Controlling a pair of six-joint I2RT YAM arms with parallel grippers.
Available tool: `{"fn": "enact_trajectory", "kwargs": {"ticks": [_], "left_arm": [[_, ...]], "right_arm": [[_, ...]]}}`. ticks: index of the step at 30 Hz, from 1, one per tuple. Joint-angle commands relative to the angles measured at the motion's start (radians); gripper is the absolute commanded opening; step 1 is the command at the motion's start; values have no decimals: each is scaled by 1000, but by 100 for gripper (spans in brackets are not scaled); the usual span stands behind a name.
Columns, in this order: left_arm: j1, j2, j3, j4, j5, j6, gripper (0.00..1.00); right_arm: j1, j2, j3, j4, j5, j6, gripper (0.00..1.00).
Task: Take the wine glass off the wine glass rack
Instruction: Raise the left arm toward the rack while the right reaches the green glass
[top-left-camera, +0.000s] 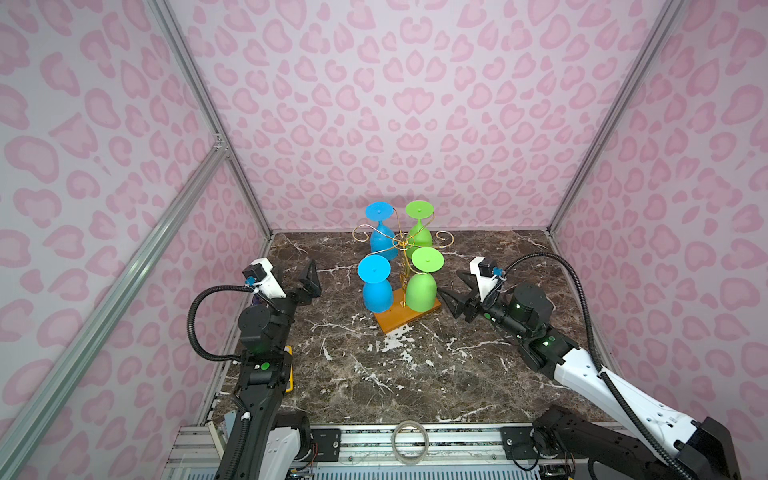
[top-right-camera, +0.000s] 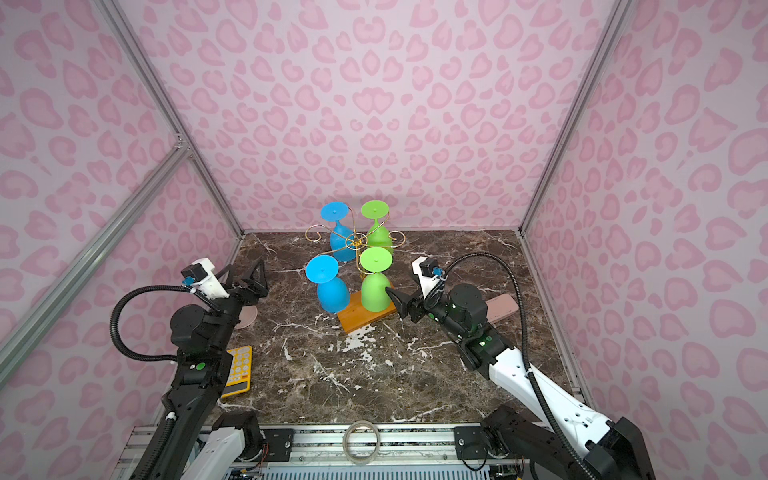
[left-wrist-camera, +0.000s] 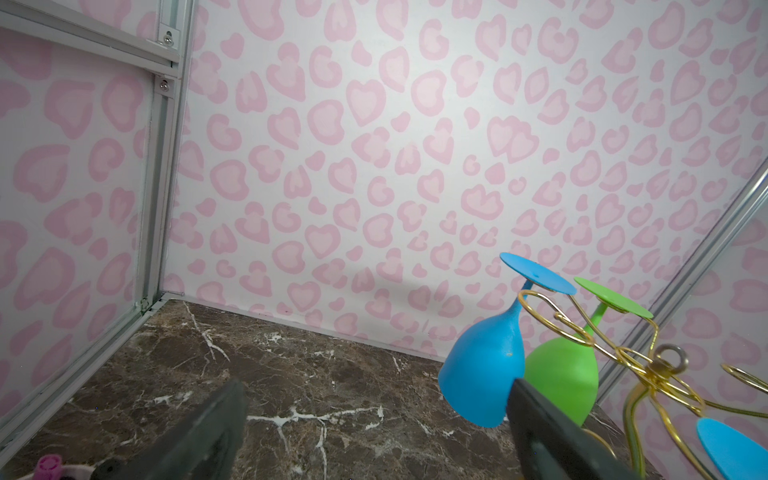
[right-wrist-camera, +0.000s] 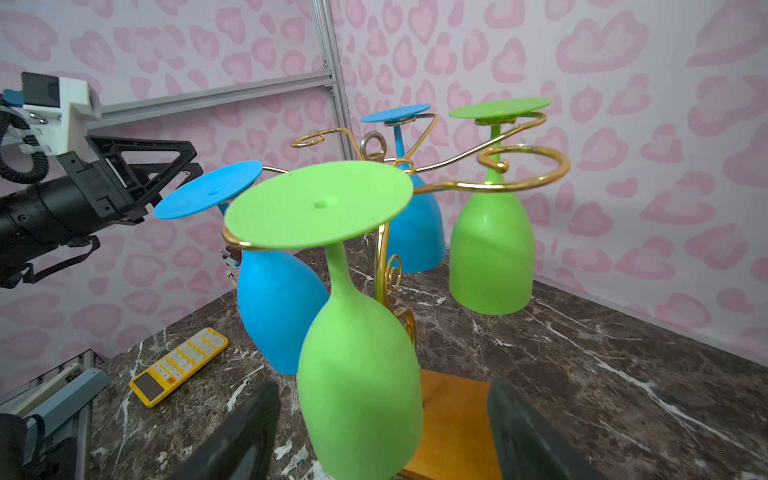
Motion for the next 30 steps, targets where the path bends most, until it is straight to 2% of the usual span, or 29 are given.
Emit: {"fn": "enact_trajectory", "kwargs": {"ticks": [1, 25, 30], "left_arm": [[0, -4, 1, 7, 16, -4, 99], [0, 11, 4, -2, 24, -16, 98], [0, 14, 7, -11, 20, -15, 98]], "right_arm": [[3, 23, 13, 86, -6, 13, 81], [51, 186, 94, 170, 51, -26, 79], [58, 226, 117, 186, 51, -29, 72]]}}
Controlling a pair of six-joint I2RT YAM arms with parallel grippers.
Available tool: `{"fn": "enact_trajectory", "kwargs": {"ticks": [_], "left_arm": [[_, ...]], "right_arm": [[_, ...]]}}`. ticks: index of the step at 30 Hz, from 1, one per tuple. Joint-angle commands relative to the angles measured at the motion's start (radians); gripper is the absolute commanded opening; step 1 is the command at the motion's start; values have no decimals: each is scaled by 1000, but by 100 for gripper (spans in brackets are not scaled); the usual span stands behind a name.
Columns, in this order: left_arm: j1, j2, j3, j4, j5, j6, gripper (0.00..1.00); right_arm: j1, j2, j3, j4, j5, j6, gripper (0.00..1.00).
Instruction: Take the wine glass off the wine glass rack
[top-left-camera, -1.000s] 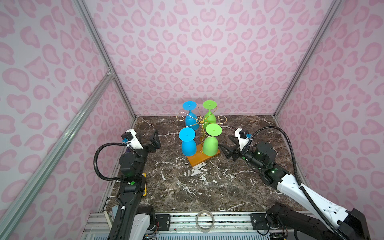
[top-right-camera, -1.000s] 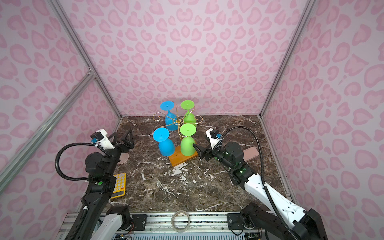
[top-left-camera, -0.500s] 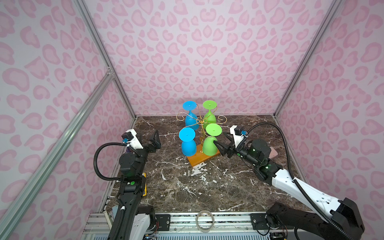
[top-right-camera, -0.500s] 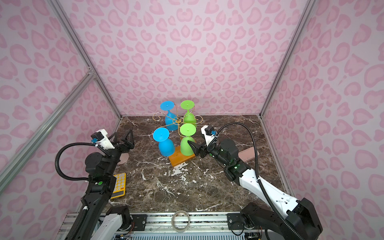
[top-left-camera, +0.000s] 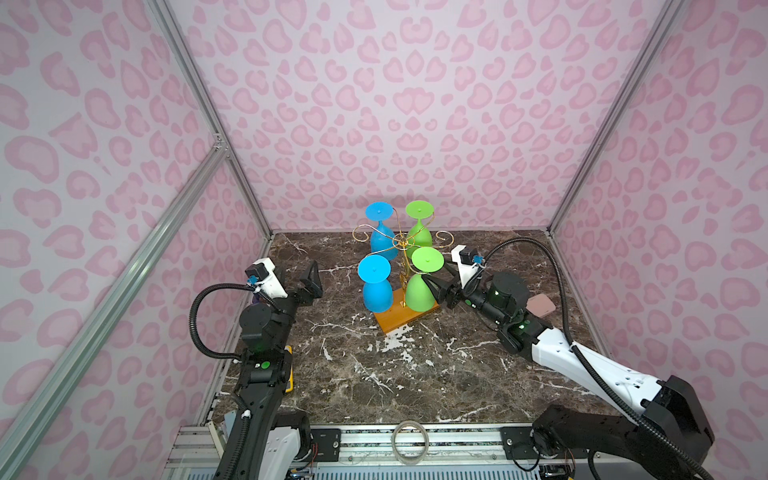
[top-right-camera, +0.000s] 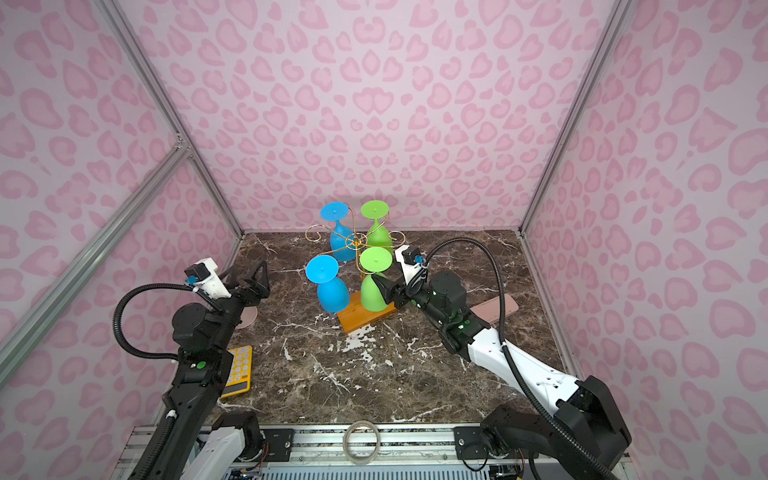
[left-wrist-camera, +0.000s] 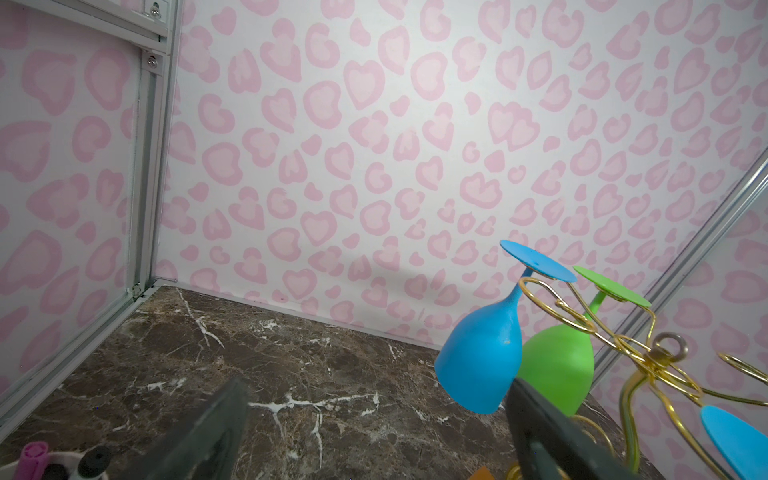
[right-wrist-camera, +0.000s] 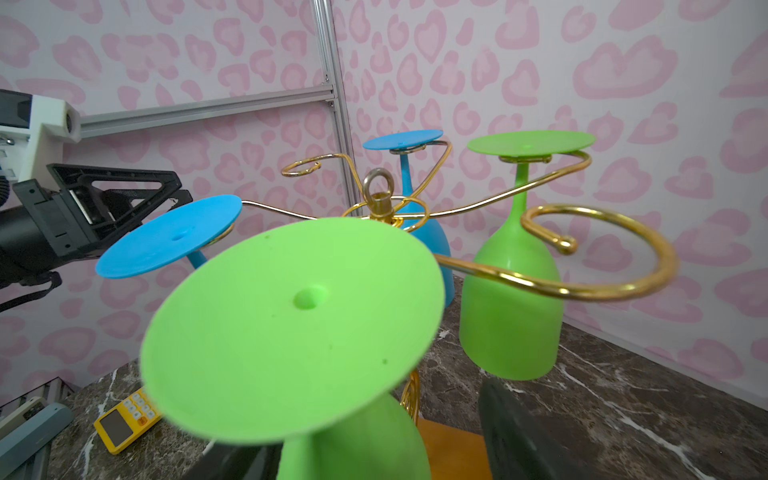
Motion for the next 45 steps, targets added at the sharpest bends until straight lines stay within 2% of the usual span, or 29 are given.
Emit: {"fn": "enact_trajectory", "kwargs": {"ticks": [1, 6, 13, 16, 23, 45], "left_arm": [[0, -1, 6, 8, 5, -5, 98], [0, 3, 7, 17, 45, -5, 98], [-14, 18, 19, 43, 360, -25, 99], [-14, -9, 19, 19, 446, -39, 100], [-14, -109, 57, -71, 389, -24, 98], [-13, -116, 73, -82, 365, -33, 98]], "right_arm": [[6, 20, 9, 53, 0, -7, 70], [8, 38, 16, 68, -3, -9, 60], [10, 46, 31, 64, -2, -23, 51], [10, 52, 35, 64, 3, -28, 47], [11, 47, 36, 56, 21, -46, 32], [49, 82, 67, 42, 34, -86, 4]]}}
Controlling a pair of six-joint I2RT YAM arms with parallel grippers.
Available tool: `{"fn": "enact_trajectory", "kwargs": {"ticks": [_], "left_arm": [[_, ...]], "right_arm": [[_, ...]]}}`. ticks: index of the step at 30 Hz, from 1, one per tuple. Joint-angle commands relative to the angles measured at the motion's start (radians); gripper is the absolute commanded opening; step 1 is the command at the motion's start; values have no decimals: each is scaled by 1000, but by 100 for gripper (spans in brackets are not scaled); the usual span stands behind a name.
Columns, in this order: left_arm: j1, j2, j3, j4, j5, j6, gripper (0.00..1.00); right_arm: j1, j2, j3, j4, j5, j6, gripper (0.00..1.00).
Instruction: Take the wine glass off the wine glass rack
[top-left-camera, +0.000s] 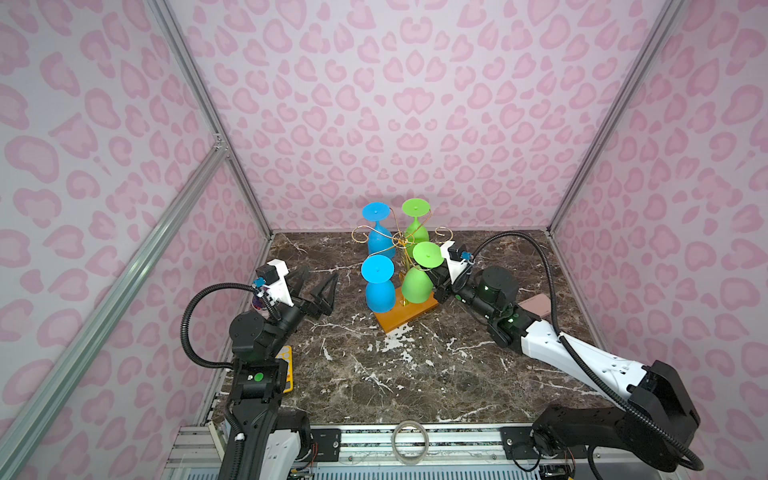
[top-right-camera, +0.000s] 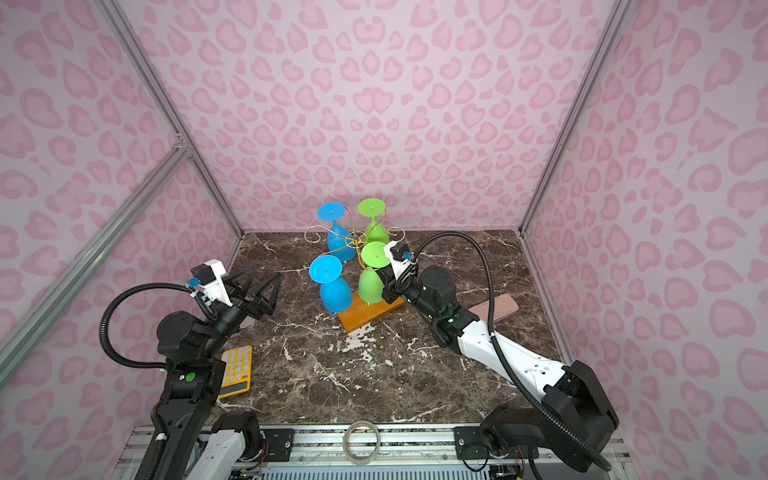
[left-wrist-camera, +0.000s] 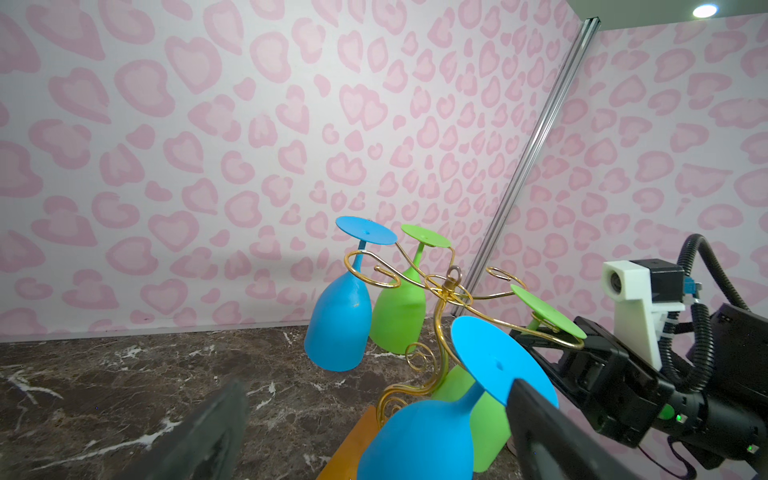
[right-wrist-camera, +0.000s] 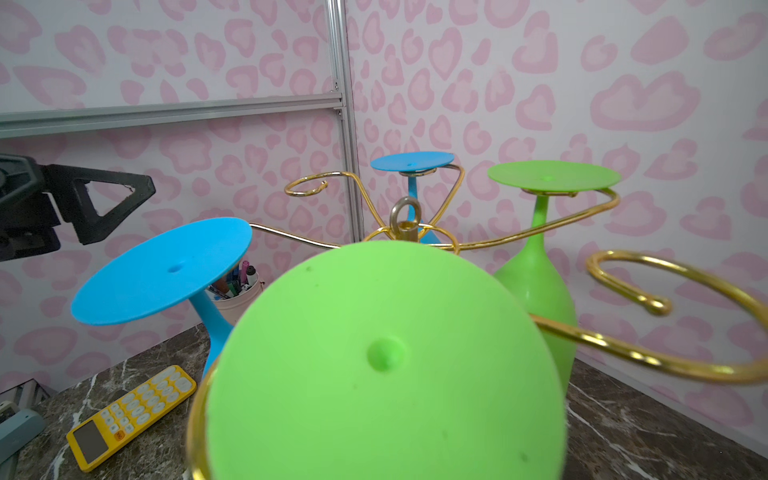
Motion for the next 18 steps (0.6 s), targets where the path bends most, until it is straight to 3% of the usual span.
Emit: {"fn": "enact_trajectory", "kwargs": {"ticks": [1, 9, 11, 14, 18], "left_arm": [[0, -1, 17, 4, 3, -4, 98], [-3, 41, 57, 16, 54, -24, 98], [-5, 82, 100, -3, 18, -19, 98], [-5, 192, 205, -46, 6, -14, 99], [-3, 394, 390, -168, 135, -78, 95]], "right_arm": [[11, 2, 4, 2, 1, -28, 3], [24, 0, -1, -3, 18, -43, 0], [24, -1, -1, -5, 20, -44, 0], [25, 2, 0, -2, 21, -42, 0], [33, -3, -1, -9, 30, -45, 0]]}}
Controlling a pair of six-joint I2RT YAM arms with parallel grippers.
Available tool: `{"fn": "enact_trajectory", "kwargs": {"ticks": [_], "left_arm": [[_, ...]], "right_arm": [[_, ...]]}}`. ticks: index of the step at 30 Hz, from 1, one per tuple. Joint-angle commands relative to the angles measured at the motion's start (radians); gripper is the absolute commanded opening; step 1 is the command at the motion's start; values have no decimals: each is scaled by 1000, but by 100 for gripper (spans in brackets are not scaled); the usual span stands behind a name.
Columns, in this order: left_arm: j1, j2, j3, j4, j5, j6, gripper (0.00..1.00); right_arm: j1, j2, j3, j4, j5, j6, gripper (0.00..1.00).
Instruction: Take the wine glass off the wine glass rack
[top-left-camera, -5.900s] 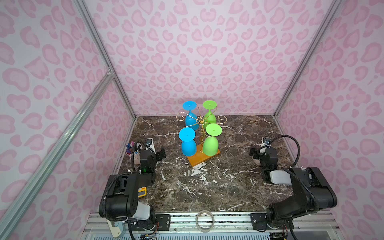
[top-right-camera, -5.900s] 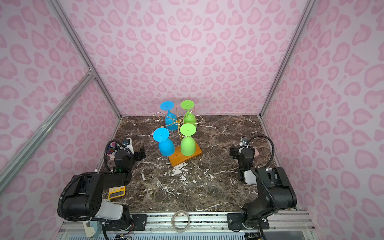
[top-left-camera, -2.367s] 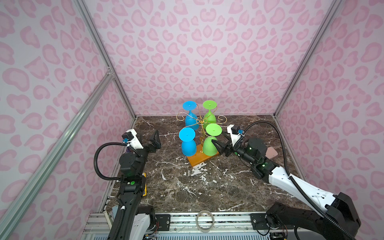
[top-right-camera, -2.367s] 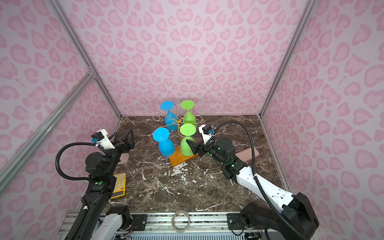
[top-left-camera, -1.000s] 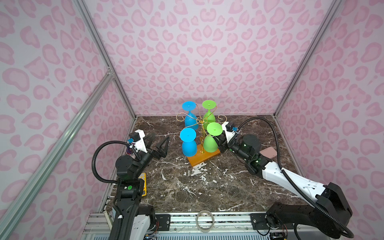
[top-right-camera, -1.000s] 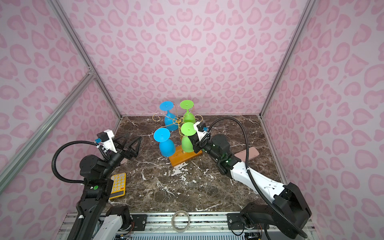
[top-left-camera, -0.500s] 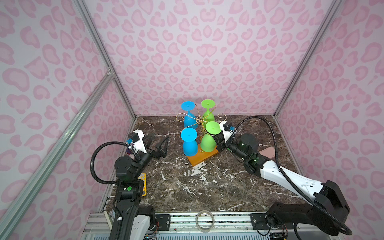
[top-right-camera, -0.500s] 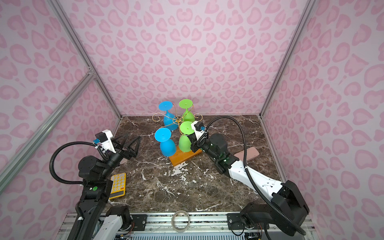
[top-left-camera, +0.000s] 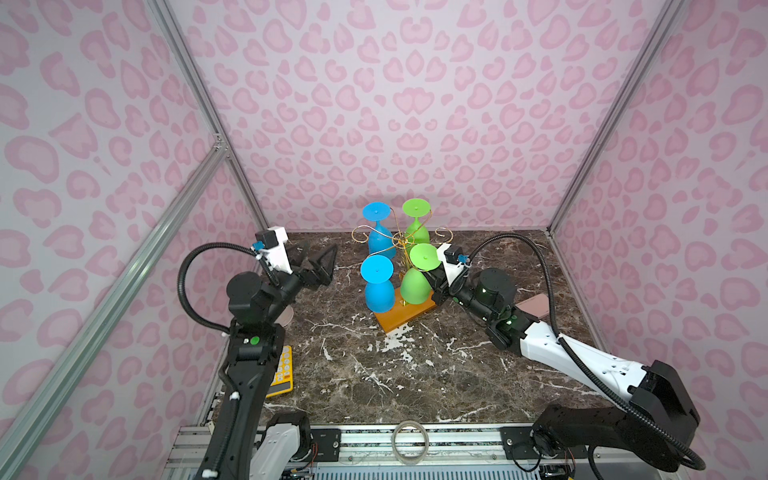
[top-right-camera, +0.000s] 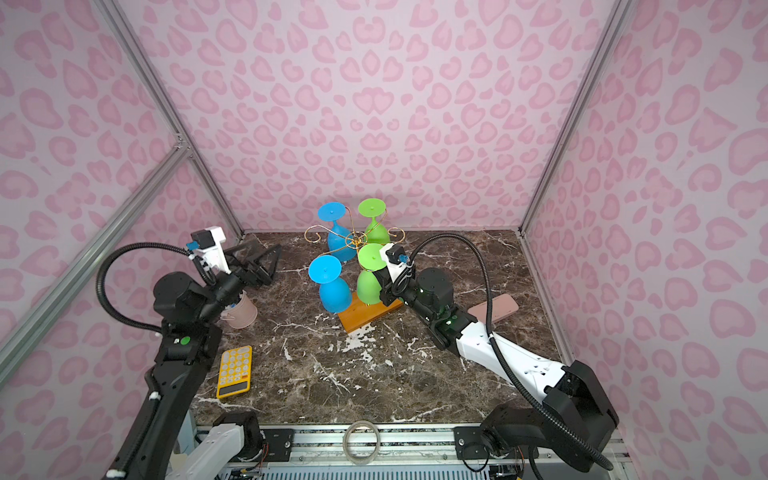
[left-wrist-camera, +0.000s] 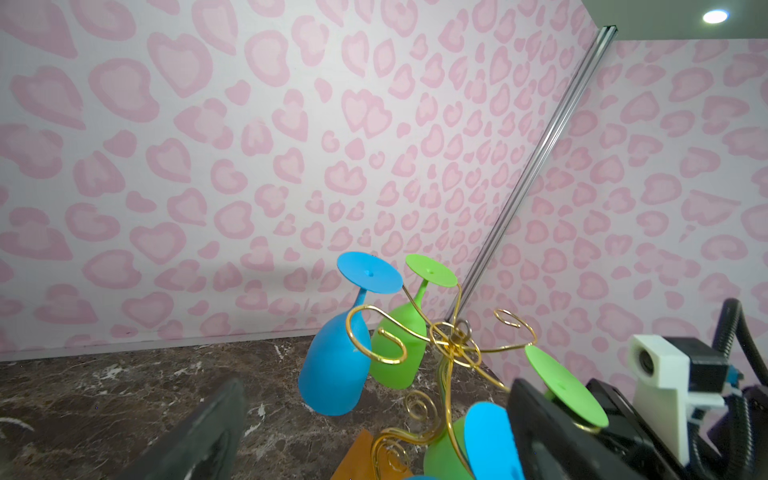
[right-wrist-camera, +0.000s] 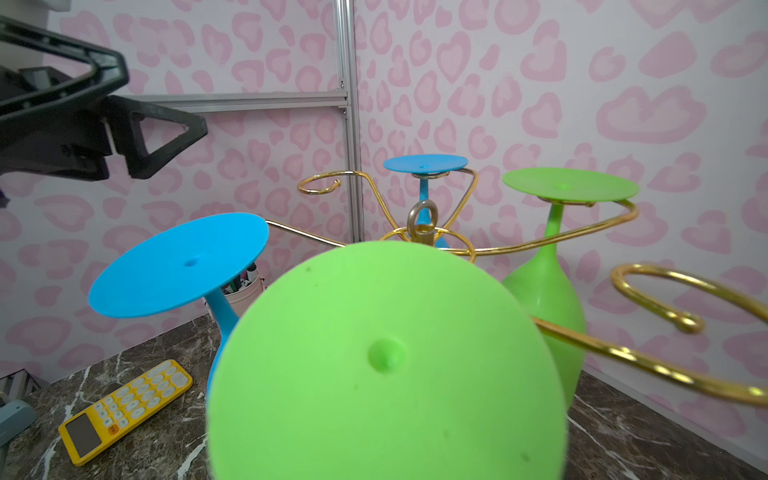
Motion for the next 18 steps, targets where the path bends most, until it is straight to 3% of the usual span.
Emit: {"fn": "enact_trajectory", "kwargs": {"ticks": [1, 4, 10, 18], "left_arm": [[2, 116, 108, -106, 150, -59, 93], [2, 197, 158, -101, 261, -118, 88], [3, 276, 226, -208, 345, -109, 86], [1, 366, 260, -171, 436, -174, 69]], "right_arm": [[8, -6, -2, -11, 10, -14, 0], [14, -15, -1, -24, 21, -25, 0], [15, -30, -8, -40, 24, -40, 0], [17, -16, -14, -30, 25, -44, 0]]}}
